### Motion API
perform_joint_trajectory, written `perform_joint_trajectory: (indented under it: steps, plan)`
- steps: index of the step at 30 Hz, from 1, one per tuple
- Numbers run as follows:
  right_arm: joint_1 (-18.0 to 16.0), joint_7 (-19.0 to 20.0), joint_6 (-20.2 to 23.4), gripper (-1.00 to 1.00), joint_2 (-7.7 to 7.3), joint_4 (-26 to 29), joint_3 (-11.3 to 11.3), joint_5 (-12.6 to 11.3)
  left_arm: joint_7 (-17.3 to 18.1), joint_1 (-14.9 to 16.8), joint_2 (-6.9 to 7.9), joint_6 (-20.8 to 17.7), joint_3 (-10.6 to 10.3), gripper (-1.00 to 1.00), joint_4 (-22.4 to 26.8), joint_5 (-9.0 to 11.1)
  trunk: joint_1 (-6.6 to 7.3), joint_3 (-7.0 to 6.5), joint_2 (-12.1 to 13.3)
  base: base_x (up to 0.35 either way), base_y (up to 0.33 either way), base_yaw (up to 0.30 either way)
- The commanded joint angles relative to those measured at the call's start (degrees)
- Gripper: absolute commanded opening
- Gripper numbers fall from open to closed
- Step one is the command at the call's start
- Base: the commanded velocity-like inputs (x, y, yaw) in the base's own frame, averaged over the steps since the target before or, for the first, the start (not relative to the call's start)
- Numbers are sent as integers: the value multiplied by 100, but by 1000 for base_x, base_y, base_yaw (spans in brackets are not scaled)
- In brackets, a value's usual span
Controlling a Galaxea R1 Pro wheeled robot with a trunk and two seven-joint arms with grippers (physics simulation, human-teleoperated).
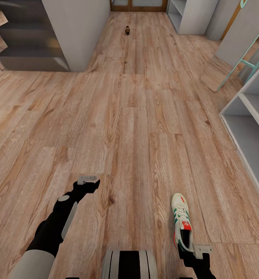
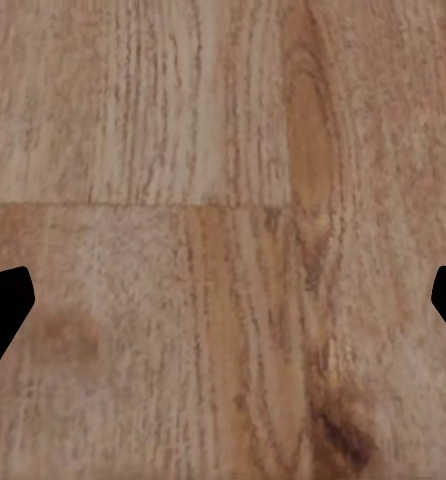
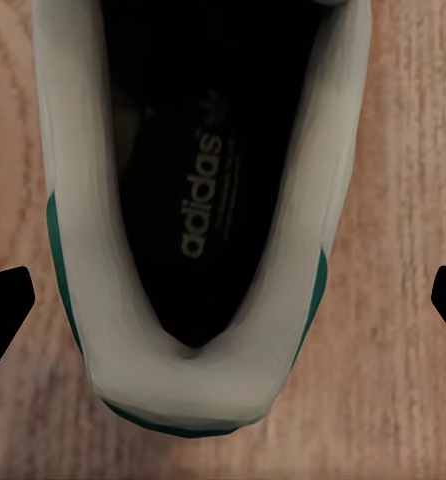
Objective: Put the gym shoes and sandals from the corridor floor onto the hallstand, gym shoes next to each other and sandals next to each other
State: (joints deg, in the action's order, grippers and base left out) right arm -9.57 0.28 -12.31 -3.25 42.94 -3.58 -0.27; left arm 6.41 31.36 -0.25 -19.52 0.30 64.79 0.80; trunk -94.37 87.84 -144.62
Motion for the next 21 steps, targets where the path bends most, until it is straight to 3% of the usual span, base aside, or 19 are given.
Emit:
perform_joint_trajectory:
  steps: [1, 15, 21]
  plan:
    - [-1, 4, -17, 100, 0, -3, -3, -2, 18, 1, -2, -45, 8, 100, 31, 8, 1, 3, -1, 0, 0, 0]
    - [-1, 7, -26, 100, 7, -12, 6, 1, 18, -18, -8, -117, 10, 100, 238, 8, 1, 11, -1, 0, 0, 1]
    - [-1, 7, -26, 100, 8, -14, 6, 1, 18, -57, -4, -112, 9, 100, 253, 8, -4, 74, -4, 0, 0, 22]
